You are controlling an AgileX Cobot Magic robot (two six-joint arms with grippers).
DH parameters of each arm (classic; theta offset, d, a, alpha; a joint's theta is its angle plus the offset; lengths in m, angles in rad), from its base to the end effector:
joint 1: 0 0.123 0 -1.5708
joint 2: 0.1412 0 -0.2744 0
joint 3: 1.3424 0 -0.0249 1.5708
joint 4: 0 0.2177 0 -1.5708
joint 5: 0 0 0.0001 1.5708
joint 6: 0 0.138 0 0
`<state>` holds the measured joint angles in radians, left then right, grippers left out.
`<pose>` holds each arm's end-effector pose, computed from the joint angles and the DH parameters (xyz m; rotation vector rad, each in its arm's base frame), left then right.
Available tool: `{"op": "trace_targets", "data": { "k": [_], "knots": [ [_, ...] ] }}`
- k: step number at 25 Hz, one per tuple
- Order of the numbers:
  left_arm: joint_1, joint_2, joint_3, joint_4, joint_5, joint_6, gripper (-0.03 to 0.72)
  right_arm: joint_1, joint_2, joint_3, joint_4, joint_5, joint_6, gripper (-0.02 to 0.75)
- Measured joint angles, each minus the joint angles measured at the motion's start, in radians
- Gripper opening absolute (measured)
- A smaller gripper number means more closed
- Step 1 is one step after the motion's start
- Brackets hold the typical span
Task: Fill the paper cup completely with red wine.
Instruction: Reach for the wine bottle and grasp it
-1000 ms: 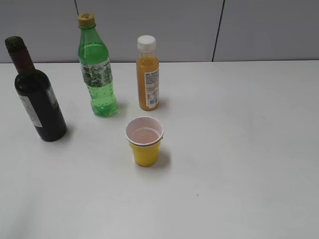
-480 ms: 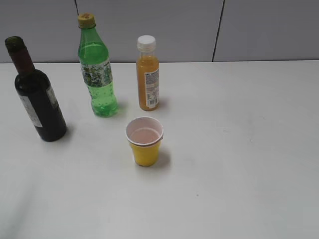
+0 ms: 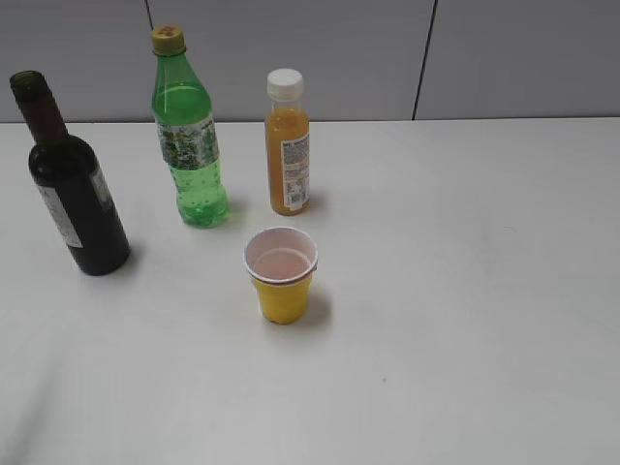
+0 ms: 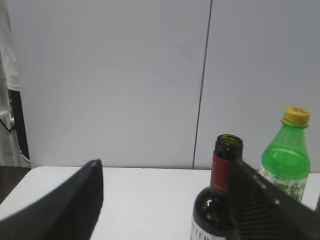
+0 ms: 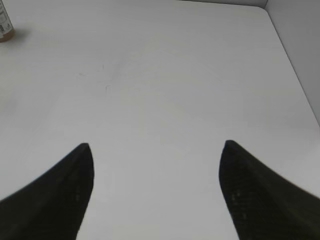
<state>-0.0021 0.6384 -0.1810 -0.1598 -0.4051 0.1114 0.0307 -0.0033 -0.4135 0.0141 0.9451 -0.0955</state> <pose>0.1545 0.0083 0.2644 -0.0756 1.5388 0.0184 0.0315 0.0025 0.2287 -0.1258 2.0080 -0.0246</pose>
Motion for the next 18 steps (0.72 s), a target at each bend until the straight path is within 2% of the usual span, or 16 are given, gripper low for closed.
{"op": "trace_targets", "data": {
  "k": [7,11,18],
  "knots": [
    [0.000,0.218,0.000,0.091,-0.134,-0.059,0.589,0.000,0.000,0.000,0.000,0.000,0.000,0.590],
    [0.000,0.343,0.000,0.103,-0.198,-0.072,0.589,0.000,0.000,0.000,0.000,0.000,0.000,0.590],
    [0.000,0.467,0.000,0.168,-0.315,-0.087,0.589,0.000,0.000,0.000,0.000,0.000,0.000,0.590]
  ]
}}
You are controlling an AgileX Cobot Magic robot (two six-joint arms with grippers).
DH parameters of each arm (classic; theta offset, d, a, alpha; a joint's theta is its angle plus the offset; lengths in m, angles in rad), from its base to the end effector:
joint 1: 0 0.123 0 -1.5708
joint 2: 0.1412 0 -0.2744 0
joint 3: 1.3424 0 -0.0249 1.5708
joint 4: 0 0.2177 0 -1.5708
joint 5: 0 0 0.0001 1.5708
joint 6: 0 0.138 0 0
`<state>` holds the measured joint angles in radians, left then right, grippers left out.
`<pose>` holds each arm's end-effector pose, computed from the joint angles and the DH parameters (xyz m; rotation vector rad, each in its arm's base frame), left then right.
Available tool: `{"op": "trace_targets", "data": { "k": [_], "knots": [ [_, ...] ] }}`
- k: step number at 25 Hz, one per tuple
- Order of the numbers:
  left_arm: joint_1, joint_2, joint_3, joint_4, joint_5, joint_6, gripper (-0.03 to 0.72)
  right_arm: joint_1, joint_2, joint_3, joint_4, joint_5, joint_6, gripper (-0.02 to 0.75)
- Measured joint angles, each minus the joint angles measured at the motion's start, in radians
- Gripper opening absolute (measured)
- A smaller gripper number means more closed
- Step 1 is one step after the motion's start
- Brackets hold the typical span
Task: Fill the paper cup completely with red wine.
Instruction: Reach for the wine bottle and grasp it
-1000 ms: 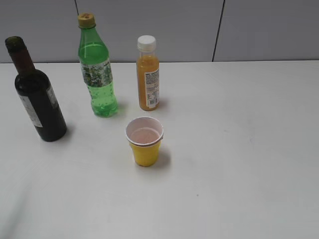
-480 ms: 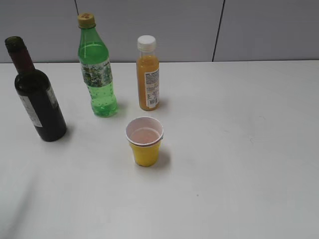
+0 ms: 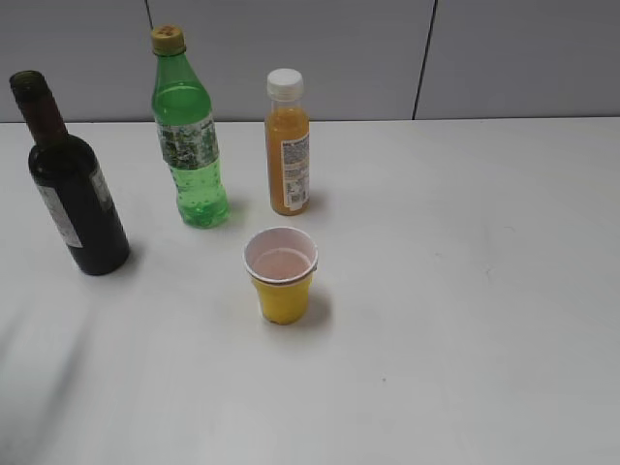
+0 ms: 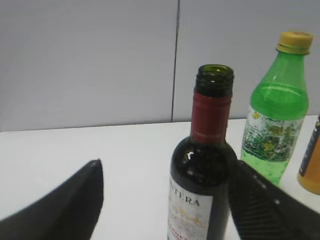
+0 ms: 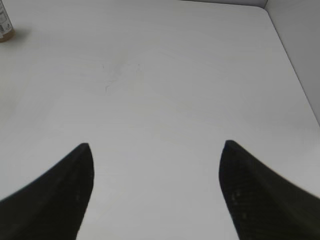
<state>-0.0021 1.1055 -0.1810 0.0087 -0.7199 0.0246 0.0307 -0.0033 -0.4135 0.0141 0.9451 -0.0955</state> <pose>0.2139 -0.0012 0.2218 0.0324 1.6879 0.0169 0.0315 0.0025 0.2287 -0.1258 2.0080 -0.0246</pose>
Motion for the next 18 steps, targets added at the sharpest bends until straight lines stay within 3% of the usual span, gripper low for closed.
{"op": "trace_targets", "data": {
  "k": [5,12,18],
  "knots": [
    [-0.021,0.093,0.004,0.009,-0.031,-0.010,0.589,0.000,0.000,0.000,0.000,0.001,0.000,0.590],
    [-0.172,0.294,0.005,-0.094,-0.205,0.024,0.589,0.000,0.000,0.000,0.000,0.001,0.000,0.590],
    [-0.180,0.477,-0.003,-0.162,-0.372,0.065,0.589,0.000,0.000,0.000,0.000,0.001,0.000,0.590]
  ]
}}
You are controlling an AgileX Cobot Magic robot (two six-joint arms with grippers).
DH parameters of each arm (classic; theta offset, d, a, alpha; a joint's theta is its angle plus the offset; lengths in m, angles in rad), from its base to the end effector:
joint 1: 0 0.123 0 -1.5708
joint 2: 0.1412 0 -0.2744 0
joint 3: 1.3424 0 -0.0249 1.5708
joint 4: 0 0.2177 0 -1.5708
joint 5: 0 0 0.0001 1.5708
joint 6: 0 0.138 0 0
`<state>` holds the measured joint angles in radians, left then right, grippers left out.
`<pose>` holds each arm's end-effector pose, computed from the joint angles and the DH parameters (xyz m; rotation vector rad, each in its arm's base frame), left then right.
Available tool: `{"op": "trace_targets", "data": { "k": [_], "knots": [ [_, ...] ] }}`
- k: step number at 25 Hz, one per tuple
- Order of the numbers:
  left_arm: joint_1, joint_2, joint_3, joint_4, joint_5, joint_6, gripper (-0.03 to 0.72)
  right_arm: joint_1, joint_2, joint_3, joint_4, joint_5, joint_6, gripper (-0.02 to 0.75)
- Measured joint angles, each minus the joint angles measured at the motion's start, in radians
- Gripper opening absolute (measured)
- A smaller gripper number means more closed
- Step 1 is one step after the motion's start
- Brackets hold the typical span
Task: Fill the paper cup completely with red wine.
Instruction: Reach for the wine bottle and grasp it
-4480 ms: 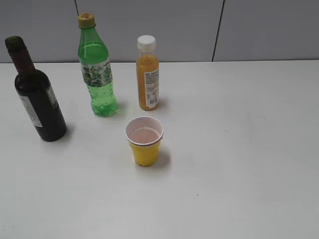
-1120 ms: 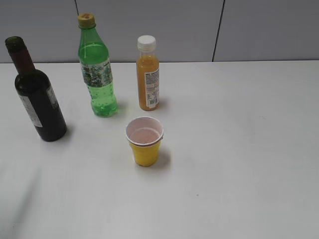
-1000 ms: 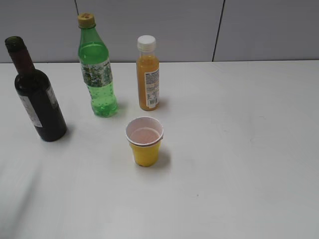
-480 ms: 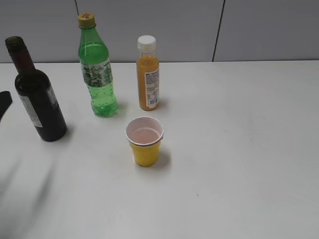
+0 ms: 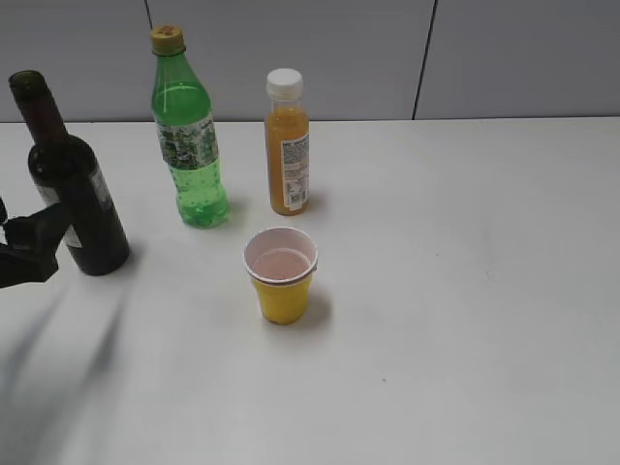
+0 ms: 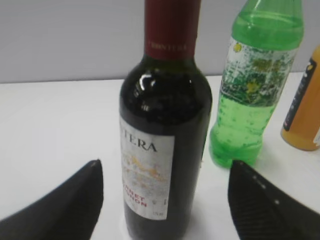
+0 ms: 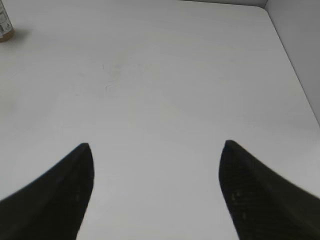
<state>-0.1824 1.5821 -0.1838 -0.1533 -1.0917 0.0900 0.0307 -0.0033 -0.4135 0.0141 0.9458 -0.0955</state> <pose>0.2541 -0.0279 0.1597 0.0832 1.7910 0.0048 0.0314 0.0025 0.2286 -0.1259 2.0087 -0.0245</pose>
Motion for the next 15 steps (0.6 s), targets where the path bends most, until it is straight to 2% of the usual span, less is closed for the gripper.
{"op": "trace_targets", "data": {
  "k": [9,15],
  "knots": [
    [-0.003,0.150,-0.090,0.035,-0.044,0.001,0.659,0.000,0.000,0.000,0.000,0.000,0.000,0.590],
    [-0.003,0.205,-0.165,0.022,-0.047,0.000,0.665,0.000,0.000,0.000,0.000,0.000,0.000,0.590]
  ]
}}
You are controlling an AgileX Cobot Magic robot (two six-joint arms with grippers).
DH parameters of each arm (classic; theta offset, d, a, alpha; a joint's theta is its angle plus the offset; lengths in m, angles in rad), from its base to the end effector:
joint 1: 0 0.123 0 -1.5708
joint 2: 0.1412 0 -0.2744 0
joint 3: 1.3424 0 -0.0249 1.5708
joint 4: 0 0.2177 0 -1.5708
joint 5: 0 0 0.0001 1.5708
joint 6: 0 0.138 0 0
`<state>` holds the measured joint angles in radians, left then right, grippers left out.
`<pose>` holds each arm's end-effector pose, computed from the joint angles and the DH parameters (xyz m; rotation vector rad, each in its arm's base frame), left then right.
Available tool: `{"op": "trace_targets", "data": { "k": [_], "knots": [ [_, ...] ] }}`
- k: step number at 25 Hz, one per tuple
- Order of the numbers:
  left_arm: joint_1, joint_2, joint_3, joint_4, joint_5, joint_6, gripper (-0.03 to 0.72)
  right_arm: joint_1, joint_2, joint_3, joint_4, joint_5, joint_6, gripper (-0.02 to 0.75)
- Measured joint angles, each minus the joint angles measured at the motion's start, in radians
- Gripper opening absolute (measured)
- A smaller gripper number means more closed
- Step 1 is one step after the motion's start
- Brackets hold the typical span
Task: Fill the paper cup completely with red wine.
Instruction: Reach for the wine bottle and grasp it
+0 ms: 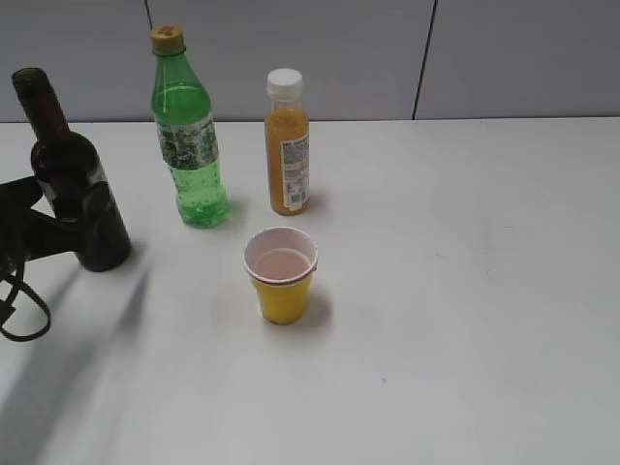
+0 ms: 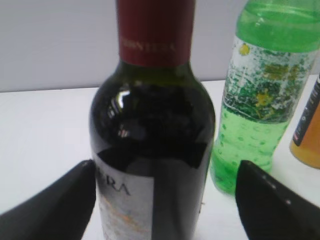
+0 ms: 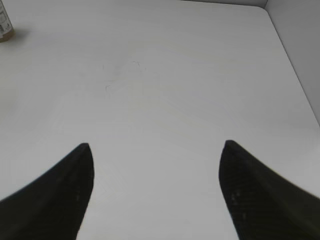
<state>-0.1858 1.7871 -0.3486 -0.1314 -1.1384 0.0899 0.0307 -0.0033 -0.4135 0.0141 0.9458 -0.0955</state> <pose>0.2994 -0.0396 0.1435 0.1110 1.7820 -0.0022 0.0314 0.0025 0.2286 -0.1259 2.0087 -0.0245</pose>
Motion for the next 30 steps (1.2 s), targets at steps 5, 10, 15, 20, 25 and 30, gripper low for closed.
{"op": "trace_targets", "data": {
  "k": [5,10,15,20,25,30],
  "knots": [
    [-0.010,0.065,-0.058,-0.033,-0.001,0.000,0.665,0.000,0.000,0.000,0.000,0.000,0.000,0.590],
    [-0.028,0.112,-0.099,-0.069,-0.001,0.000,0.665,0.000,0.000,0.000,0.000,0.000,0.000,0.590],
    [-0.030,0.143,-0.120,-0.100,0.002,0.000,0.665,0.000,0.000,0.000,0.000,0.000,0.000,0.590],
    [-0.030,0.165,-0.163,-0.108,0.003,0.000,0.664,0.000,0.000,0.000,0.000,0.000,0.000,0.590],
    [-0.030,0.204,-0.208,-0.110,0.009,0.000,0.662,0.000,0.000,0.000,0.000,0.000,0.000,0.589],
    [-0.030,0.227,-0.241,-0.110,0.017,0.000,0.660,0.000,0.000,0.000,0.000,0.000,0.000,0.589]
  ]
}}
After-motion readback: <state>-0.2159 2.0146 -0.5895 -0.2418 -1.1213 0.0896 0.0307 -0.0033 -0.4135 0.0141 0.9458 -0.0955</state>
